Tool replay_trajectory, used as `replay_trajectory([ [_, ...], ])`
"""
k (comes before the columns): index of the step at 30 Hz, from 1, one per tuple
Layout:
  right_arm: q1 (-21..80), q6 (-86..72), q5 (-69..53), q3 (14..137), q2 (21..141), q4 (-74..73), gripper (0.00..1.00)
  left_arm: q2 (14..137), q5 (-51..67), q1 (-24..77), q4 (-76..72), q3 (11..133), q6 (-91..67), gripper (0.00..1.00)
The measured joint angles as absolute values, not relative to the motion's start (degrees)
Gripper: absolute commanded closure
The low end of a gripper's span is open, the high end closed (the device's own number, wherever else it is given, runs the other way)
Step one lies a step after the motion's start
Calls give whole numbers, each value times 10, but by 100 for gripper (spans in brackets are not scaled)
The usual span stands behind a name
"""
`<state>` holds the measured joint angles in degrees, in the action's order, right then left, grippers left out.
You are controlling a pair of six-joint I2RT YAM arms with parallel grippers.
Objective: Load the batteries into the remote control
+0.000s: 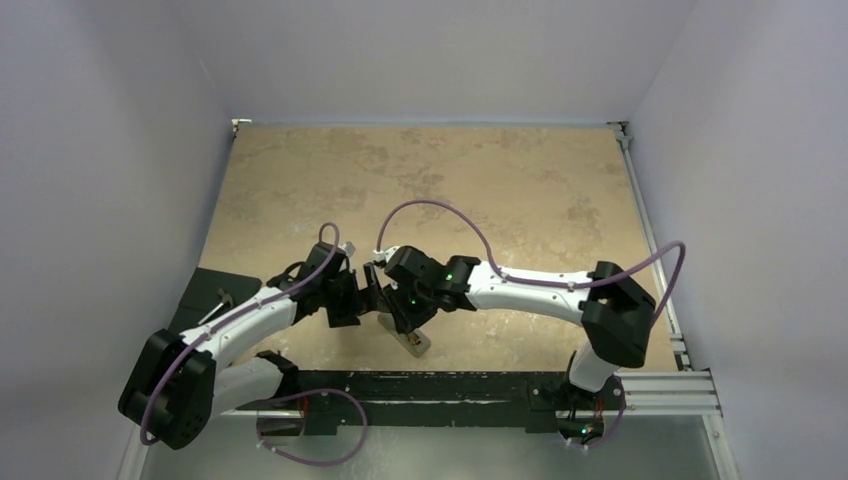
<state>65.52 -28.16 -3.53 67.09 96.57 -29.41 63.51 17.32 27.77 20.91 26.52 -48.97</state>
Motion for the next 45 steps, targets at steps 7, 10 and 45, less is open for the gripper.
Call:
replay_trajectory([
  [7, 656, -300, -24, 631, 892, -288, 64, 662, 158, 278, 202, 287, -458, 22],
  [10, 656, -310, -25, 600, 877, -286, 64, 672, 158, 278, 192, 290, -448, 28],
  [45, 656, -360, -29, 515, 824, -233, 64, 723, 244, 278, 39, 246, -430, 47],
])
